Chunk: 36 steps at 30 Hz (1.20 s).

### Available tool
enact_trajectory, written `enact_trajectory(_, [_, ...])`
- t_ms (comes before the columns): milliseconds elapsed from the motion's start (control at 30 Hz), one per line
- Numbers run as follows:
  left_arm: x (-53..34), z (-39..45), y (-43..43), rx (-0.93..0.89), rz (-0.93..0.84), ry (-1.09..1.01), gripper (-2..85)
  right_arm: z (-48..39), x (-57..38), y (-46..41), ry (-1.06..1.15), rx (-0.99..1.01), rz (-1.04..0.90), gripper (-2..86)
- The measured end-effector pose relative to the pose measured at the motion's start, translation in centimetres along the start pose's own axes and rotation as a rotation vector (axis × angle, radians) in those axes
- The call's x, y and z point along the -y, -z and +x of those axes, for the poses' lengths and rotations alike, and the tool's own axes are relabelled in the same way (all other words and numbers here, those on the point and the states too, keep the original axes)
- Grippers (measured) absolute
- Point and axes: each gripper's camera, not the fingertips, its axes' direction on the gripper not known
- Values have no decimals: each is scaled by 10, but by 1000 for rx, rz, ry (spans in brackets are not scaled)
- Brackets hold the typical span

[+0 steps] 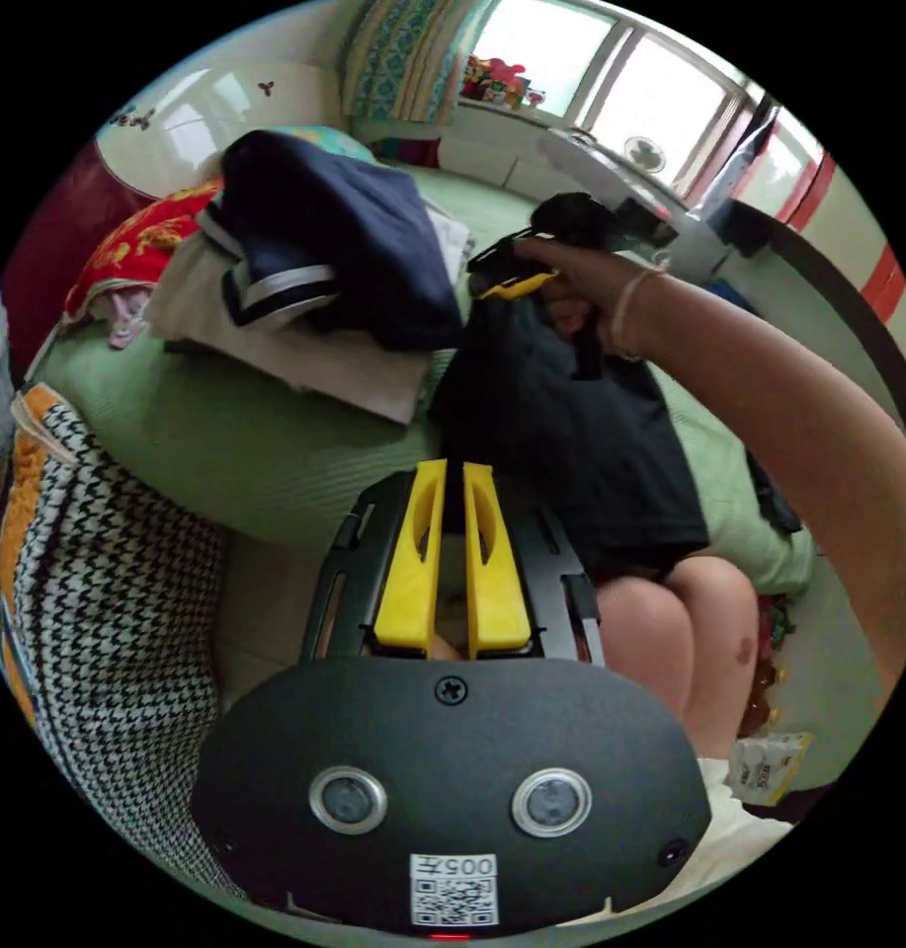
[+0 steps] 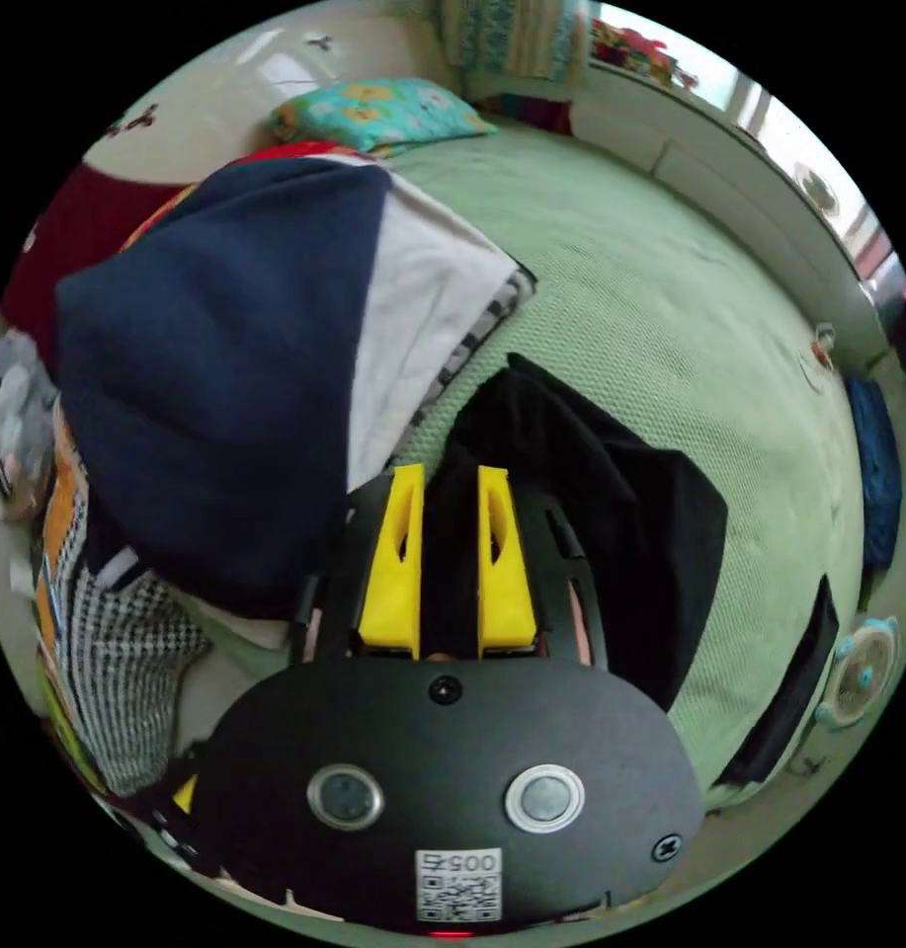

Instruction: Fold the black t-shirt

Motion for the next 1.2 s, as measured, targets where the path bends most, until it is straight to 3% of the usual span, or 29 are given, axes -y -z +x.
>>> enact_trajectory(233, [16, 11, 13, -145, 79, -93, 39, 30, -53, 101, 22, 149, 280, 91])
enact_trajectory(367, [28, 39, -5, -177, 81, -167, 33, 55, -99, 101, -42, 102, 136, 87])
enact_trajectory(500, [33, 45, -37, -112, 17, -176, 5, 25, -152, 100, -18, 83, 58, 54])
enact_trajectory(667, [35, 38, -59, -31, -32, -192, -1, -15, -161, 59, -36, -107, -159, -8])
enact_trajectory(800, [32, 34, -52, 47, -41, -179, -1, -16, -151, 61, -13, -78, -255, -11])
enact_trajectory(933, [31, 22, -35, 43, 36, -130, 8, -5, -149, 80, 11, -24, -195, -6])
enact_trajectory(1000, [37, 17, -35, 48, 78, -108, 19, 6, -146, 102, -39, -81, -2, 6])
enact_trajectory(1067, [49, 11, -51, 8, 39, -105, 49, 18, -141, 104, -92, -76, 40, 47])
enact_trajectory(1200, [56, 11, -75, -42, -33, -100, 84, 21, -127, 62, -116, 2, -180, 91])
